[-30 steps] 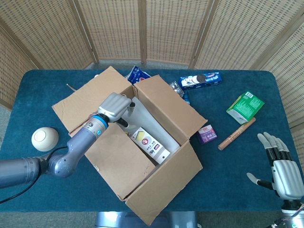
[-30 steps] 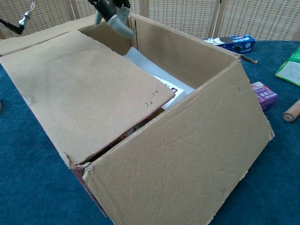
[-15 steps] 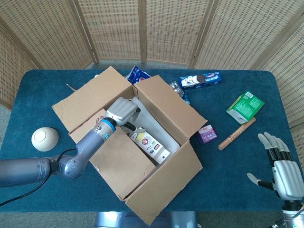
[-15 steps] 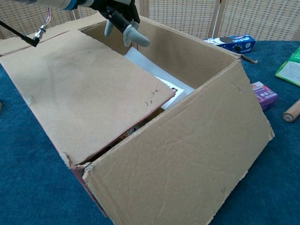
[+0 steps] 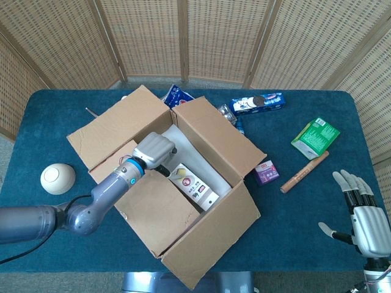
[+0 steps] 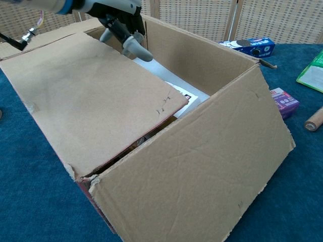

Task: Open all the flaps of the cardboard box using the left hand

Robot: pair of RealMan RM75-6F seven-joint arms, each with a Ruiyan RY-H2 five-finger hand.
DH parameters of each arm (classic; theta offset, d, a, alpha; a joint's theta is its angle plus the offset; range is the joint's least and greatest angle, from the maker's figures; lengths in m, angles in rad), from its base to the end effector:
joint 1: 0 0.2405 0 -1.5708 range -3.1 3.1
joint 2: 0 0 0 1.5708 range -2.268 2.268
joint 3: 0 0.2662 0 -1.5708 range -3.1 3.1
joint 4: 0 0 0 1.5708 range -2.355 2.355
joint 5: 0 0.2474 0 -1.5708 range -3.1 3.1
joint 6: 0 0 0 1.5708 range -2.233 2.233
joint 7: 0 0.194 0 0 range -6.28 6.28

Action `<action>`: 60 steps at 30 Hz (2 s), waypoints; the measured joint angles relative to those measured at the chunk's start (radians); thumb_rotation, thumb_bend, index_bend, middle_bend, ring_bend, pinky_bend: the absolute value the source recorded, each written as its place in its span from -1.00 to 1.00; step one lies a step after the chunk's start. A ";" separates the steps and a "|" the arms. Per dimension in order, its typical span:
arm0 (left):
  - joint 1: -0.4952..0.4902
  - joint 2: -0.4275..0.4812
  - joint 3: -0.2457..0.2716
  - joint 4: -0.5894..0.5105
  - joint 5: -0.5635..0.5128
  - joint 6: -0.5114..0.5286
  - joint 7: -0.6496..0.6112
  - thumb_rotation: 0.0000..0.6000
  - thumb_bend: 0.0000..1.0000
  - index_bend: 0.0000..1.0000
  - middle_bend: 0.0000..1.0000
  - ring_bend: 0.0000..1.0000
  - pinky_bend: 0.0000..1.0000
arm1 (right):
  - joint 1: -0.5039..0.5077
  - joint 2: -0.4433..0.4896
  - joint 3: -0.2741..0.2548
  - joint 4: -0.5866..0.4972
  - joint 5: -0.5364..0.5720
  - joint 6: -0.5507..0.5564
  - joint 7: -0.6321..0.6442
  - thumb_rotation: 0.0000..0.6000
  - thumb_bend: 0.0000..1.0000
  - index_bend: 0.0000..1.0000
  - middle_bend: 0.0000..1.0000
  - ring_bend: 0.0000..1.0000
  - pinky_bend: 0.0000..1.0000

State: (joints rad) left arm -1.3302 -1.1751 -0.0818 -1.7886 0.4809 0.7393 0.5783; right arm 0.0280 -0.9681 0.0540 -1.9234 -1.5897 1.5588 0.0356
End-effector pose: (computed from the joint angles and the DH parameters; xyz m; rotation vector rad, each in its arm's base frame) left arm -0.0108 0.4364 -0.0152 -2.1463 -0.8093 -0.6644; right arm -0.2655 -0.2138 0.1574 1.3277 -0.9895 1.1159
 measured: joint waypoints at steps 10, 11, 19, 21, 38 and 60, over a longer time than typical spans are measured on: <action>0.009 0.110 0.031 -0.074 0.054 -0.053 -0.029 -0.04 -1.00 0.31 0.20 -0.10 0.28 | 0.000 -0.011 -0.006 -0.005 -0.010 -0.002 -0.035 1.00 -1.00 -1.00 -1.00 -1.00 -1.00; 0.013 0.114 0.032 -0.077 0.065 -0.054 -0.035 -0.04 -1.00 0.31 0.20 -0.10 0.28 | 0.000 -0.012 -0.007 -0.006 -0.012 -0.003 -0.039 1.00 -1.00 -1.00 -1.00 -1.00 -1.00; 0.043 0.162 0.021 -0.099 0.124 -0.075 -0.119 -0.03 -1.00 0.31 0.20 -0.10 0.28 | 0.000 -0.017 -0.005 -0.007 -0.009 -0.003 -0.046 1.00 -1.00 -1.00 -1.00 -1.00 -1.00; 0.050 0.176 0.013 -0.105 0.138 -0.083 -0.144 -0.03 -1.00 0.31 0.20 -0.10 0.28 | 0.001 -0.016 -0.005 -0.008 -0.009 -0.004 -0.045 1.00 -1.00 -1.00 -1.00 -1.00 -1.00; 0.126 0.326 -0.058 -0.195 0.282 -0.127 -0.317 -0.03 -1.00 0.31 0.20 -0.09 0.29 | 0.005 -0.026 -0.009 -0.009 -0.014 -0.015 -0.072 1.00 -1.00 -1.00 -1.00 -1.00 -1.00; 0.343 0.586 -0.204 -0.329 0.596 -0.220 -0.703 -0.05 -1.00 0.31 0.20 -0.09 0.29 | 0.005 -0.045 -0.022 -0.021 -0.035 -0.020 -0.131 1.00 -1.00 -1.00 -1.00 -1.00 -1.00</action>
State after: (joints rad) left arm -0.9872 -0.5890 -0.2857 -2.1175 1.0770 0.5190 -0.1250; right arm 0.0335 -1.0131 0.0320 -1.9444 -1.6251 1.5391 -0.0953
